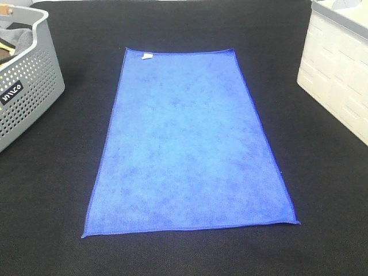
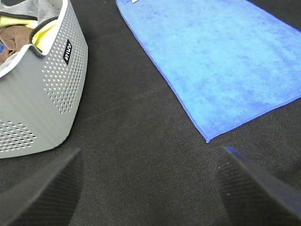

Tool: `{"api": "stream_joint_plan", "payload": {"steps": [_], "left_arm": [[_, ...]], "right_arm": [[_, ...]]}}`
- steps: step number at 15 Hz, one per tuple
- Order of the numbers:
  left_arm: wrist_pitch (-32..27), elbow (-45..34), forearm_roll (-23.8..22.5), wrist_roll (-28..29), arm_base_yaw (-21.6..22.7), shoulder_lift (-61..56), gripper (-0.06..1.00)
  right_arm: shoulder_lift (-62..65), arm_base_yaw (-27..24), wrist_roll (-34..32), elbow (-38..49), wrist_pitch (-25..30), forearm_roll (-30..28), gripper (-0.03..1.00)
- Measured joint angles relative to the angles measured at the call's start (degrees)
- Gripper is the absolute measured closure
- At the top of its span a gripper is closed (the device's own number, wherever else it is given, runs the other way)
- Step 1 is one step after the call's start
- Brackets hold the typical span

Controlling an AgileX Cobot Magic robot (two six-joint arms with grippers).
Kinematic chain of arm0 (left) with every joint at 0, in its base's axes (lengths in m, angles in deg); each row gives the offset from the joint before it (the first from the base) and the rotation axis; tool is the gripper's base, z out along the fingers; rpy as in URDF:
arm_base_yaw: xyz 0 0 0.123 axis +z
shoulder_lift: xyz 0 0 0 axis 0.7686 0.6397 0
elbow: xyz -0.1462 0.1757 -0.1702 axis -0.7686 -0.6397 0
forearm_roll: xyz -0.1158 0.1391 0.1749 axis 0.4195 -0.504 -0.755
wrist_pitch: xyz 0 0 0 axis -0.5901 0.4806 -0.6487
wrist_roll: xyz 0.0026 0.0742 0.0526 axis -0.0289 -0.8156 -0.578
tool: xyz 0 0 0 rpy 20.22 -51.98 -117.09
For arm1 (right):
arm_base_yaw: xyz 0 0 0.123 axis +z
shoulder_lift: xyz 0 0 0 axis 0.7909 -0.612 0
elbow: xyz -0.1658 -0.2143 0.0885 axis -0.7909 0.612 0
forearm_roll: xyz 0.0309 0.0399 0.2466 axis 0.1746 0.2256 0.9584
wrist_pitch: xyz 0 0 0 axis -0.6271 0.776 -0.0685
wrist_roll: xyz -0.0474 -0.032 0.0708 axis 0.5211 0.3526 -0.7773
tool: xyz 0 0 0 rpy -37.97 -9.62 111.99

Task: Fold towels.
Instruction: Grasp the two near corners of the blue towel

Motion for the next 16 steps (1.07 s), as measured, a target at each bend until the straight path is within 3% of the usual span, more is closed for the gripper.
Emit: {"api": "stream_joint_plan", "payload": {"steps": [16], "left_arm": [[0.0,0.0,0.0,0.0,0.0,0.0,0.2]], "right_arm": [[0.0,0.0,0.0,0.0,0.0,0.0,0.2]]}}
